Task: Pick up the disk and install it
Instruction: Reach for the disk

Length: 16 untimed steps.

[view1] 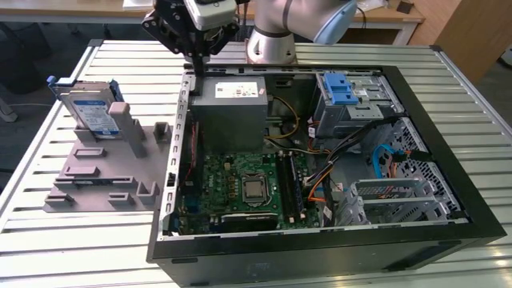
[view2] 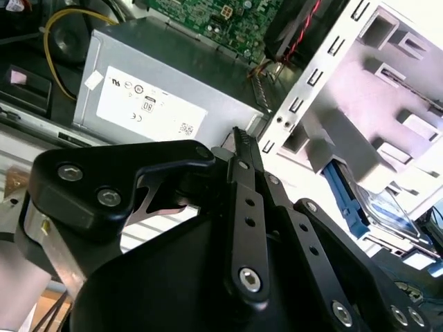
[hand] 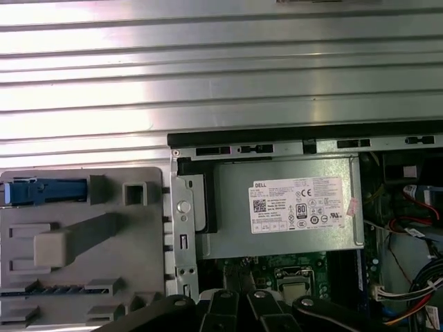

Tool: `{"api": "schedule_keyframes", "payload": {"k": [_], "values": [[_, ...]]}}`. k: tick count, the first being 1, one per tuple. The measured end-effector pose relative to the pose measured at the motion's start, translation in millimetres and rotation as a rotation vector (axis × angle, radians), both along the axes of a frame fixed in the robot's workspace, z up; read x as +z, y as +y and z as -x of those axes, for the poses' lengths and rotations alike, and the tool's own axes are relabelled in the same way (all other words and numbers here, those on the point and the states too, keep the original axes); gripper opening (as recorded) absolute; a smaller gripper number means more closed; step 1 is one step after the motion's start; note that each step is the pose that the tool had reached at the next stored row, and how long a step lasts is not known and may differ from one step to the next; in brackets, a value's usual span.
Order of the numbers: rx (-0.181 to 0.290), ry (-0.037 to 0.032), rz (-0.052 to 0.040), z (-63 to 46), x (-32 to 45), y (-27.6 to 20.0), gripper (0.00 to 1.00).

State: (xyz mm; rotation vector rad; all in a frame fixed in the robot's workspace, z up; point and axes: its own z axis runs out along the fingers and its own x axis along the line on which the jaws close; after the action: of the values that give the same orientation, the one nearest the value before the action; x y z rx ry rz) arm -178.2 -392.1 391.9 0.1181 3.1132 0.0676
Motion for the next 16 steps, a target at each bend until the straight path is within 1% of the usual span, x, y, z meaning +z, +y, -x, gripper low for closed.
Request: {"api": "schedule_keyframes", "payload": {"k": [6,12,16], "values": [[0.0,0.0,0.0,9.3,0.0,7.0,0.11],[0.0,0.0,0.0,21.9,-0.1,13.1,0.11],[0.0,0.0,0.0,30.5,-0.2,15.7,0.11]]}}
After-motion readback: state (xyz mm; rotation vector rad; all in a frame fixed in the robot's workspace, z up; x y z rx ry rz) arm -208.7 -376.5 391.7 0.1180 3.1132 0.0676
